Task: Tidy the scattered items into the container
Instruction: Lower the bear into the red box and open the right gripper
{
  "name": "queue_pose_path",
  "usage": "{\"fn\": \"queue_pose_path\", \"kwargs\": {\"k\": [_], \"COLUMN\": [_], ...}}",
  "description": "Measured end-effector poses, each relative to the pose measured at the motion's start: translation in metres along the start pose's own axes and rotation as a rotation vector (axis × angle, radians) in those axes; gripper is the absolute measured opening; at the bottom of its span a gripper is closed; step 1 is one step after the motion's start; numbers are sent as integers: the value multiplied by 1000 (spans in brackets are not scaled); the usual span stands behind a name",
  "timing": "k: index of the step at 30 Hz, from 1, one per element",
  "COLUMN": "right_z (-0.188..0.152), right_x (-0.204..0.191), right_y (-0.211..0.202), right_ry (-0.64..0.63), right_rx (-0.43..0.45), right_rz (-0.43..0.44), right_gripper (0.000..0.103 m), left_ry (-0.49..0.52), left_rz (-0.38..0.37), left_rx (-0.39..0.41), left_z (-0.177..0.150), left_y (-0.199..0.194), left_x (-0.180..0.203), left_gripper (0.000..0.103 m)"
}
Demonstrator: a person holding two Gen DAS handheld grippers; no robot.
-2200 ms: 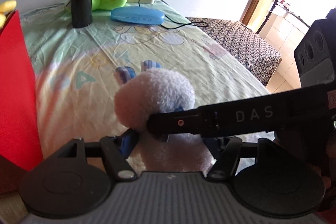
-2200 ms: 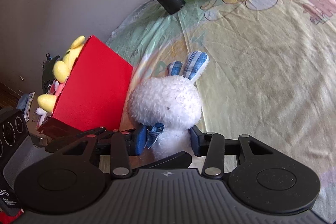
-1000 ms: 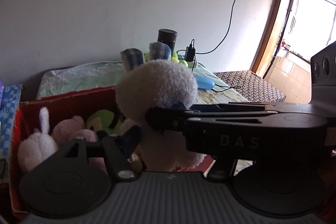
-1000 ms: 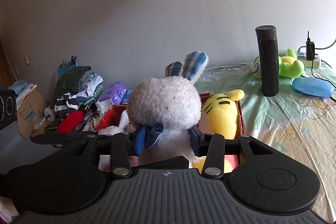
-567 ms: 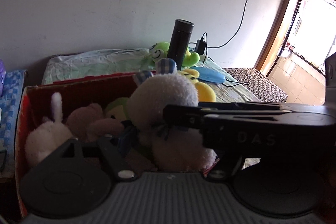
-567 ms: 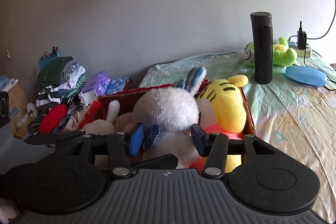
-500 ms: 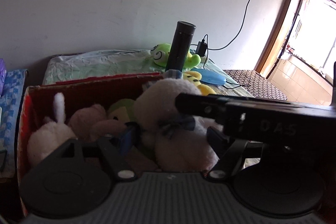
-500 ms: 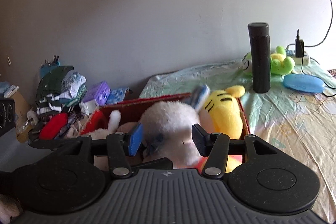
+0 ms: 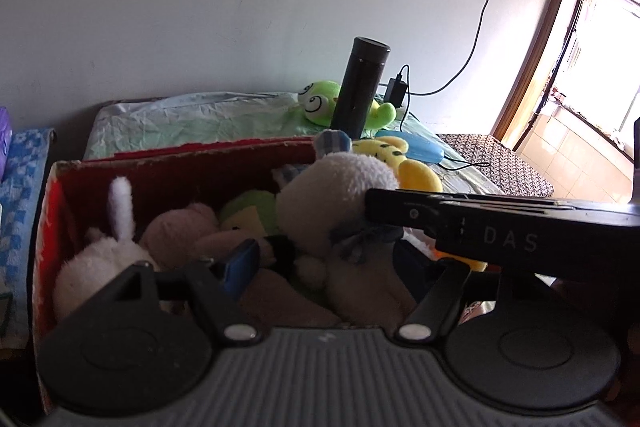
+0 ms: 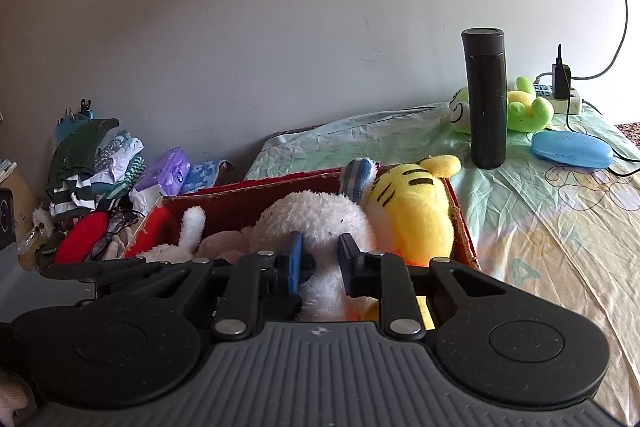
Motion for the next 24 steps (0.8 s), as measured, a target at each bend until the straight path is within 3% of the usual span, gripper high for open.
{"fn": "queue_pose_path", "kwargs": {"k": [8,16,21,24], "right_z": [-3,-5,-5,-5], "right_x": [10,0,9,10], "right_y": [14,-8,-38,-54], "right_ry": [43,-8,93,84], "right_rx": [13,41,71,86], "right_rz": [16,-19,21,-29], "right_gripper": [22,29,28,28], "left_ry": [16,14,11,26], "left_rz": [1,49,215,336], "left_rx": [-1,8,39,55], "left_z": [-2,-3,-1,0], "left_y": [4,-4,-16,-23], "left_x": [2,12,17,23], "left_gripper": [84,88,99,102]}}
Point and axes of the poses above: each gripper's, at about its wrist camera, not at the fingertips, and y roughly the way its jaws point, x to its right, z to its top, the point moved 1 cm from there along y, roughly the way its jaws point, and after that the axes turned 12 degrees about -y, right-handed, at the moved point
